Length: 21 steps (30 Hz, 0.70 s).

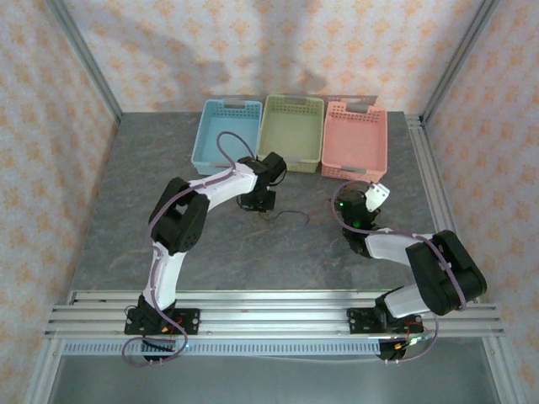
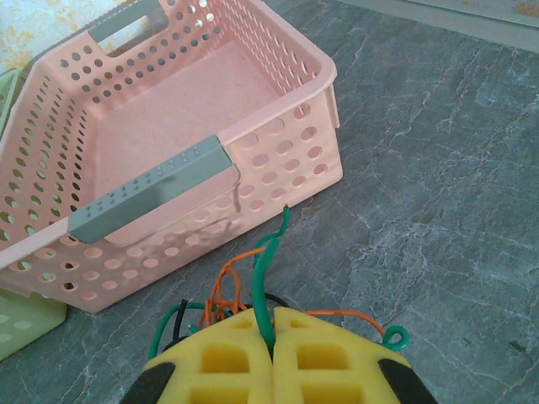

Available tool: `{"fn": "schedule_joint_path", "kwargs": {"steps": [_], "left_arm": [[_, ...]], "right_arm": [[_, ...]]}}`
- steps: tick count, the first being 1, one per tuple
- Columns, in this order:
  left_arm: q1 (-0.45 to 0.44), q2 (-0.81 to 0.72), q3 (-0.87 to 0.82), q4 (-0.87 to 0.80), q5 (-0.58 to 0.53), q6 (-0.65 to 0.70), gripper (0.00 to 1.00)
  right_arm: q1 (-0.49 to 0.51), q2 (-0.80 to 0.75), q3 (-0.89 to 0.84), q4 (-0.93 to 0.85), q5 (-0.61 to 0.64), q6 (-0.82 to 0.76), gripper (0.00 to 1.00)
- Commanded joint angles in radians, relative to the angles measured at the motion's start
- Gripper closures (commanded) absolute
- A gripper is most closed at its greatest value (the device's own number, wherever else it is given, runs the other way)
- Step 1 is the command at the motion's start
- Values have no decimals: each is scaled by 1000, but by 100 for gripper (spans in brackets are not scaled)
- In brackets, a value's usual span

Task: Untangle the cables

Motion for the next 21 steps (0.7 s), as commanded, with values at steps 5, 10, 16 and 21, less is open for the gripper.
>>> {"fn": "schedule_joint_path", "kwargs": {"steps": [5, 10, 16, 21], "left_arm": [[20, -302, -13, 23, -201, -26, 100], [103, -407, 34, -59, -291, -32, 100], [221, -503, 83, -87, -357, -31, 100], [342, -554, 110, -92, -336, -30, 100]], "right_arm": [[7, -19, 18, 11, 3, 2, 100], [7, -22, 16, 9, 6, 1, 100], [7, -19, 17, 4, 11, 4, 100], [7, -14, 17, 4, 13, 8, 100]]}}
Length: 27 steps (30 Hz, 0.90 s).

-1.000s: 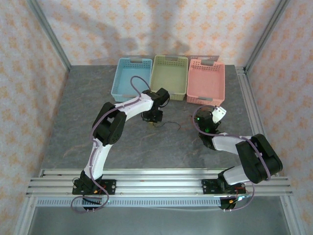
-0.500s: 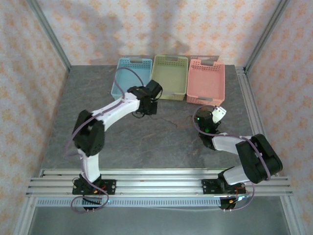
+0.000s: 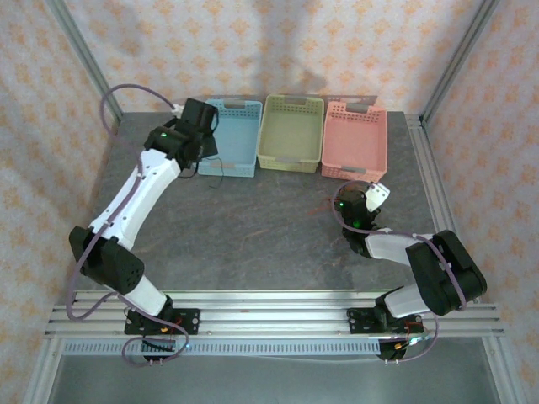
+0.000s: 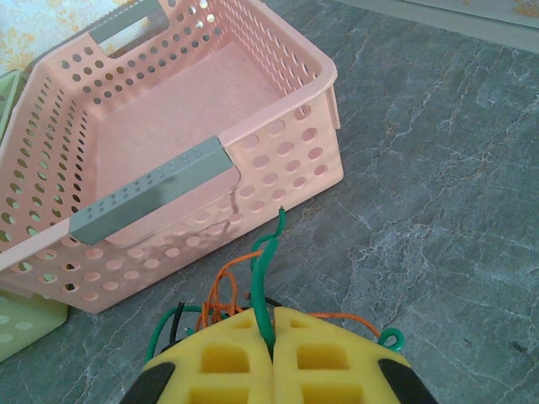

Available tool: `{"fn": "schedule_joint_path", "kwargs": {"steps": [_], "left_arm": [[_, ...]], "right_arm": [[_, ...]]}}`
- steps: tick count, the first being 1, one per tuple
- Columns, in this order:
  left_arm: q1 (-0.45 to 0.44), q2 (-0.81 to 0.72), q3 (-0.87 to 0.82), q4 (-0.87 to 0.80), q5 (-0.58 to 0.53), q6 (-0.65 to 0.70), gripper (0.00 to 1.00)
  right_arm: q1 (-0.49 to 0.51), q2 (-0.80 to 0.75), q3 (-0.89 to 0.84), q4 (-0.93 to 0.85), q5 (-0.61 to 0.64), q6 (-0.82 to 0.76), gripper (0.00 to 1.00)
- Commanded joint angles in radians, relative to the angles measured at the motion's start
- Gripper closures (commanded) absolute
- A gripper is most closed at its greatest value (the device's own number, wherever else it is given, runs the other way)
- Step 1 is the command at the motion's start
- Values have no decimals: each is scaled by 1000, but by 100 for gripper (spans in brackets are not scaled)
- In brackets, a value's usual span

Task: Untangle the cables

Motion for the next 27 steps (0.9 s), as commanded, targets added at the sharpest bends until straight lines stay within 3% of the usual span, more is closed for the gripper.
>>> {"fn": "schedule_joint_path", "kwargs": {"steps": [1, 5, 14, 19, 23, 27], "left_arm": [[65, -49, 40, -24, 11, -9, 100], [57, 7, 121, 4, 150, 13, 100], [53, 287, 474, -18, 115, 53, 100], [66, 504, 678, -26, 161, 79, 100], [82, 683, 855, -58, 257, 79, 100], [92, 834, 942, -1, 428, 95, 100]], "right_arm": [[7, -10, 18, 2, 9, 8, 100], [8, 1, 20, 5, 4, 11, 100], [7, -16, 17, 5, 3, 7, 100], [7, -7, 18, 2, -5, 12, 100], [8, -6, 20, 2, -14, 16, 100], [7, -11, 19, 0, -11, 16, 100]]}}
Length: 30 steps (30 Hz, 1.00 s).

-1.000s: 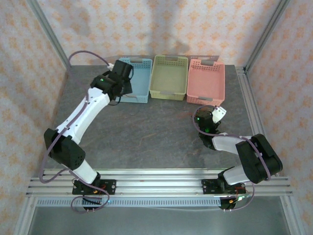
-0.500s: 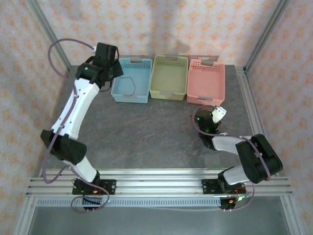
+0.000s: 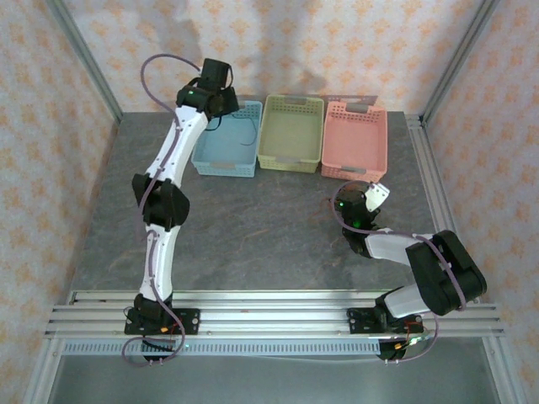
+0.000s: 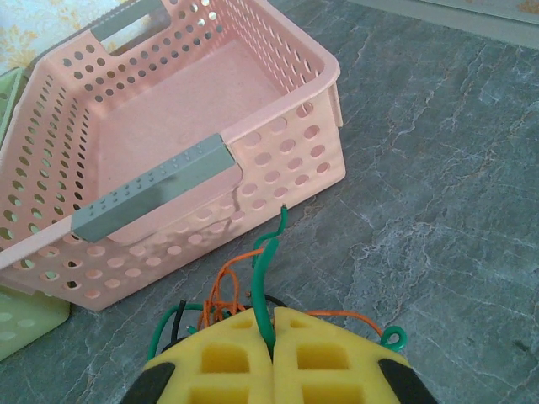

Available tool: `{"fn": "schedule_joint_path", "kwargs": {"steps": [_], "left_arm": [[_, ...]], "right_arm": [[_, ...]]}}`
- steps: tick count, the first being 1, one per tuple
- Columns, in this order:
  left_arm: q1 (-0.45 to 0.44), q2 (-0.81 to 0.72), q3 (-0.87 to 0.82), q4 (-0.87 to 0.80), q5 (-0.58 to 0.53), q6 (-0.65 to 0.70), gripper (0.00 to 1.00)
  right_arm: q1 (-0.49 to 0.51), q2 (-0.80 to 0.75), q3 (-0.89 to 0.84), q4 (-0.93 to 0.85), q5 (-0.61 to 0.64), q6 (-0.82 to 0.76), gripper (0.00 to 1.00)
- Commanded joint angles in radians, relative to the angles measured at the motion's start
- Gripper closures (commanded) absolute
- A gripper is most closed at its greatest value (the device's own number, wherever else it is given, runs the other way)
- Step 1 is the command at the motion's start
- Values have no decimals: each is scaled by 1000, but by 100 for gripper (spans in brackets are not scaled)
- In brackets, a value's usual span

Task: Untangle the cables

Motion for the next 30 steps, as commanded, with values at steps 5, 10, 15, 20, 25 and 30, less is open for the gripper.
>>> {"fn": "schedule_joint_path", "kwargs": {"steps": [5, 10, 15, 20, 25, 30], "left_arm": [[35, 170, 98, -43, 158, 15, 81], [95, 183, 79, -87, 247, -19, 49], [90, 100, 11, -95, 316, -4, 39], [86, -49, -161, -69, 316, -36, 38], [31, -231, -377, 35, 304, 1, 38], [-75, -176, -291, -107, 172, 90, 38]], "right_arm": [[8, -7, 21, 0, -11, 17, 100], [7, -3, 24, 0, -29, 26, 100], [7, 14, 29, 1, -35, 30, 100], [9, 15, 29, 1, -31, 25, 100], [9, 16, 31, 3, -36, 24, 100], [9, 25, 33, 3, -43, 27, 100]]}}
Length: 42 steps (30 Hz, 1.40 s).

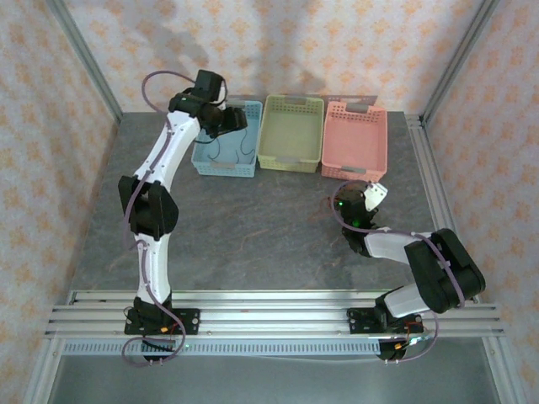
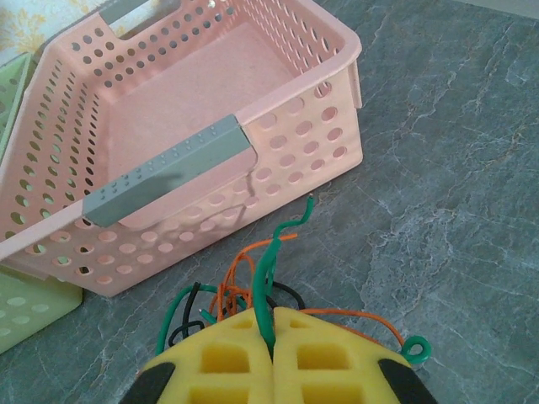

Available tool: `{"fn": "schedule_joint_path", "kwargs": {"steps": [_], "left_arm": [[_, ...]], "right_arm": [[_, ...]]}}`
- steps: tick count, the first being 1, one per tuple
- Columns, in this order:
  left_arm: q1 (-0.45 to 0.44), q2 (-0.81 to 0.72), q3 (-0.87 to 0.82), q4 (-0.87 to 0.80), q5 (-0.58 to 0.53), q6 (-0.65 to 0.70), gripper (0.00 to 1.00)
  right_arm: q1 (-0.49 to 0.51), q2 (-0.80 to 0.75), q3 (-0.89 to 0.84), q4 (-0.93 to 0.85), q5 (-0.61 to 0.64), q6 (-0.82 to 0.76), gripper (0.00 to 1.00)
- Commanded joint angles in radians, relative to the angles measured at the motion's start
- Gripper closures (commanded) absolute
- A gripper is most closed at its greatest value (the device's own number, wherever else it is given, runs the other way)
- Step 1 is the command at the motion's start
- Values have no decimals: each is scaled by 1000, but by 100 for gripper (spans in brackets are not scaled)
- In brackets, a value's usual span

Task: Untangle the cables

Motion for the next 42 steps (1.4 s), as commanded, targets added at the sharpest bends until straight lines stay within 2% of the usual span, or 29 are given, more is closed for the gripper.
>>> {"fn": "schedule_joint_path", "kwargs": {"steps": [1, 3, 4, 8, 10, 13, 16, 20, 23, 25, 29, 32, 42], "left_arm": [[-78, 59, 48, -104, -132, 79, 38], [-103, 56, 25, -103, -172, 74, 39], [-111, 22, -42, -54, -162, 65, 39], [-168, -178, -384, 212, -40, 64, 41], [-202, -280, -526, 297, -14, 68, 41], [-239, -388, -728, 390, 2, 74, 41], [-239, -510, -923, 486, 7, 29, 41], [-240, -689, -1108, 527, -88, -39, 41], [-237, -838, -1224, 508, -270, -115, 40], [-237, -893, -1275, 506, -277, -116, 40], [-237, -887, -1306, 474, -221, -98, 40], [-244, -833, -1308, 489, -132, -98, 40], [-356, -581, -1178, 445, -99, -55, 40]], "right_arm": [[10, 5, 25, 3, -4, 16, 100], [9, -3, 22, 3, -6, 13, 100], [9, -8, 22, 1, -8, 11, 100], [8, -14, 24, 16, -51, -11, 99], [20, -21, 44, 19, -132, -76, 99], [107, -21, 115, -3, -241, -255, 100], [174, -14, 96, 149, -369, -308, 100], [196, 26, 47, 412, -683, -314, 100], [217, 66, 85, 404, -846, -309, 100], [221, 114, 121, 362, -877, -295, 98], [221, 242, 212, 236, -829, -284, 99], [218, 269, 258, 151, -815, -283, 100], [202, 279, 248, 150, -742, -262, 100]]}}
